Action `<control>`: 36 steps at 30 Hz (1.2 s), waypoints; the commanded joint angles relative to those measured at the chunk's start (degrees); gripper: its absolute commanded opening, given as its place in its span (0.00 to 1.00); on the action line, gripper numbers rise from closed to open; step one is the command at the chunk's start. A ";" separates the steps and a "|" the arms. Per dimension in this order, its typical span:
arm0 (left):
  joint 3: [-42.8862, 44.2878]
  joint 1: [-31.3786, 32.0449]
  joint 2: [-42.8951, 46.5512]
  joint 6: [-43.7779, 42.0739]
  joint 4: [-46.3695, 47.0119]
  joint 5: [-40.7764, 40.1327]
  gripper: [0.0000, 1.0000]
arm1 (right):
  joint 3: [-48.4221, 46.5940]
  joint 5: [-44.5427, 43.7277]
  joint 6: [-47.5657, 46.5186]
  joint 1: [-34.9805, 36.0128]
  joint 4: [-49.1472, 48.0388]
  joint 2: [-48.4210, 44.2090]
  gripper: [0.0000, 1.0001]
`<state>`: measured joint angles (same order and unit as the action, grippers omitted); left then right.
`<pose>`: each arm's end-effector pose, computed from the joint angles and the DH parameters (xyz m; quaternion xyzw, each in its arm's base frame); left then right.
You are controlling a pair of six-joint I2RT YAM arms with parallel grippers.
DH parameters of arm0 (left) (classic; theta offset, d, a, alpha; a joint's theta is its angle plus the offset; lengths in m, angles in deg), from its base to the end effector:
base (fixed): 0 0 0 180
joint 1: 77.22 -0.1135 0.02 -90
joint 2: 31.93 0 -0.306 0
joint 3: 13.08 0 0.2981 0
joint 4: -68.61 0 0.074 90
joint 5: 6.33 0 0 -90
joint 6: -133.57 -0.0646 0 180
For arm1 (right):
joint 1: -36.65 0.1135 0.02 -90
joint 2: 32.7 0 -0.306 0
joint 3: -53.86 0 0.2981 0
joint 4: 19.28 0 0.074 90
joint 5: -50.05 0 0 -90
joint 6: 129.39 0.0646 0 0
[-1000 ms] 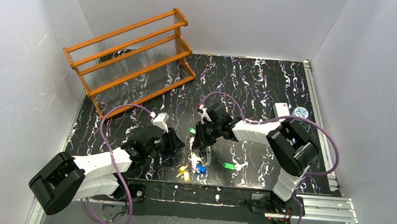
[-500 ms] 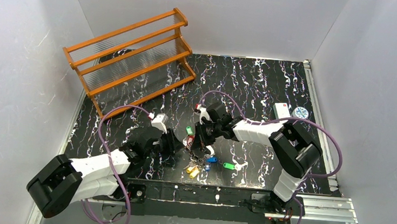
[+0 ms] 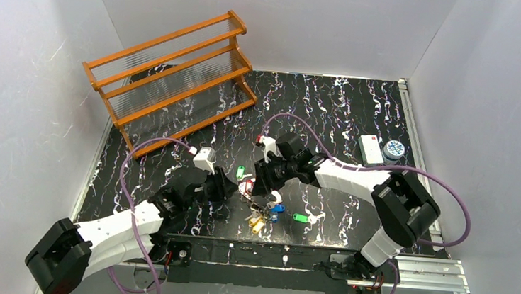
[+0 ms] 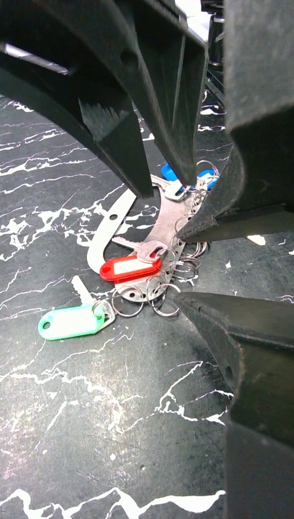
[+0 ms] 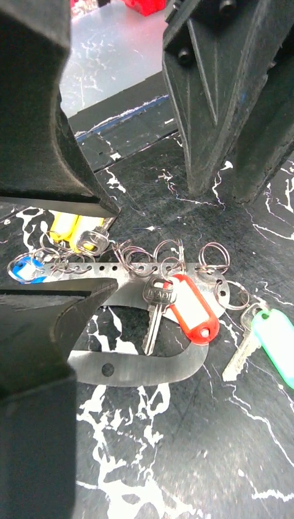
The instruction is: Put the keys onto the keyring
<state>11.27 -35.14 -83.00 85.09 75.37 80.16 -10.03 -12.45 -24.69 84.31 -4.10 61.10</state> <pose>0.1690 -0.1473 0.1702 -0.0136 0.8186 -0.3636 0.4443 0.2416 0.3094 0.1772 -0.3417 0.8351 0.3800 0.2037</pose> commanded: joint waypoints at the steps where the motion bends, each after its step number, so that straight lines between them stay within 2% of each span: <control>1: -0.67 -0.27 1.32 -0.06 -2.32 -1.33 0.35 | 1.10 -4.97 0.00 0.16 -0.01 -4.34 0.51; 4: -2.23 -0.25 0.97 1.67 -0.01 0.02 0.34 | 2.09 -6.39 1.46 0.07 0.15 -3.98 0.51; 10: -5.67 -0.33 -1.40 6.77 7.69 3.12 0.34 | 4.54 -3.53 4.29 -0.61 -0.11 -2.39 0.50; 15: -6.55 -0.30 -3.66 7.90 10.44 3.51 0.34 | 6.03 -0.92 5.66 -0.95 -0.78 -2.63 0.47; 19: -6.51 -0.27 -4.62 7.47 12.48 7.30 0.32 | 6.44 0.30 6.08 -1.04 -1.74 -2.89 0.46; 31: -3.89 0.16 -7.38 5.41 10.59 8.26 0.27 | 3.34 2.04 13.50 -1.53 -1.41 -0.02 0.44; 36: -4.29 0.26 -7.34 5.08 10.44 7.13 0.28 | 1.00 -3.48 14.92 1.01 1.99 1.59 0.49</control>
<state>5.67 -35.09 -90.49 91.36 86.52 88.31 -5.26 -12.42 -12.16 83.48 -4.05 61.55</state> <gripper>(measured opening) 0.277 0.471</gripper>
